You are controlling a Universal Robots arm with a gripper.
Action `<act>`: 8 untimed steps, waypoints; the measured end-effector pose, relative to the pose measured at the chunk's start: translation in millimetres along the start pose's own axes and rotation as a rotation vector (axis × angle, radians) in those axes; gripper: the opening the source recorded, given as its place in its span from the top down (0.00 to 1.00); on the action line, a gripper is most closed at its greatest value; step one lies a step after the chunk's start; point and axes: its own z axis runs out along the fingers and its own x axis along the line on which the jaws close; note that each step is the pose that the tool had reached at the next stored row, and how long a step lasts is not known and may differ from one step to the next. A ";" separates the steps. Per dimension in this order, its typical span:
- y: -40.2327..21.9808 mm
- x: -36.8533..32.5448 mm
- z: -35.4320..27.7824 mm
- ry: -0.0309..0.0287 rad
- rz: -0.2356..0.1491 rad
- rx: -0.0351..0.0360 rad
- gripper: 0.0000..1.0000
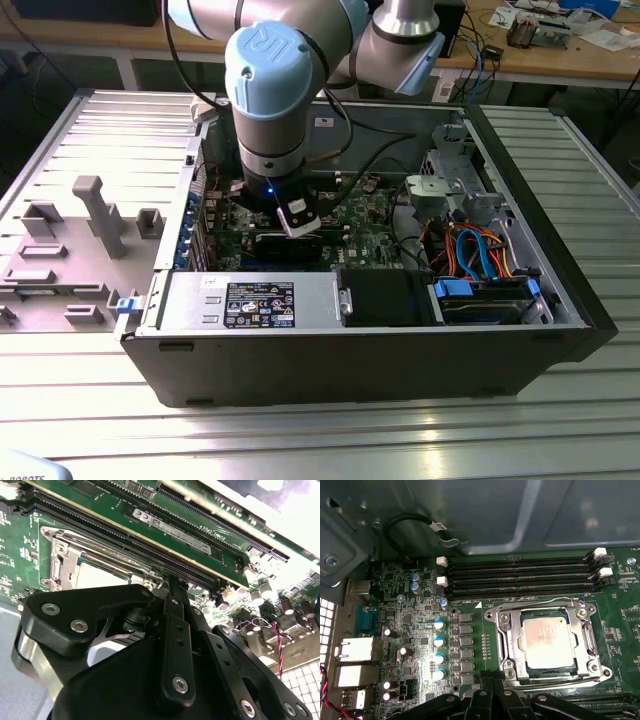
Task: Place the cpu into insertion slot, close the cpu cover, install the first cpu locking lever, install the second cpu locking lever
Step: 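Install the second cpu locking lever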
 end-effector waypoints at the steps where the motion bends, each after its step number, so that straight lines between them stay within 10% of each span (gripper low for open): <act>1: -0.3 0.2 0.8 0.0003 0.000 0.0005 0.89; 8: -0.6 0.6 1.1 -0.0004 0.000 -0.0006 0.89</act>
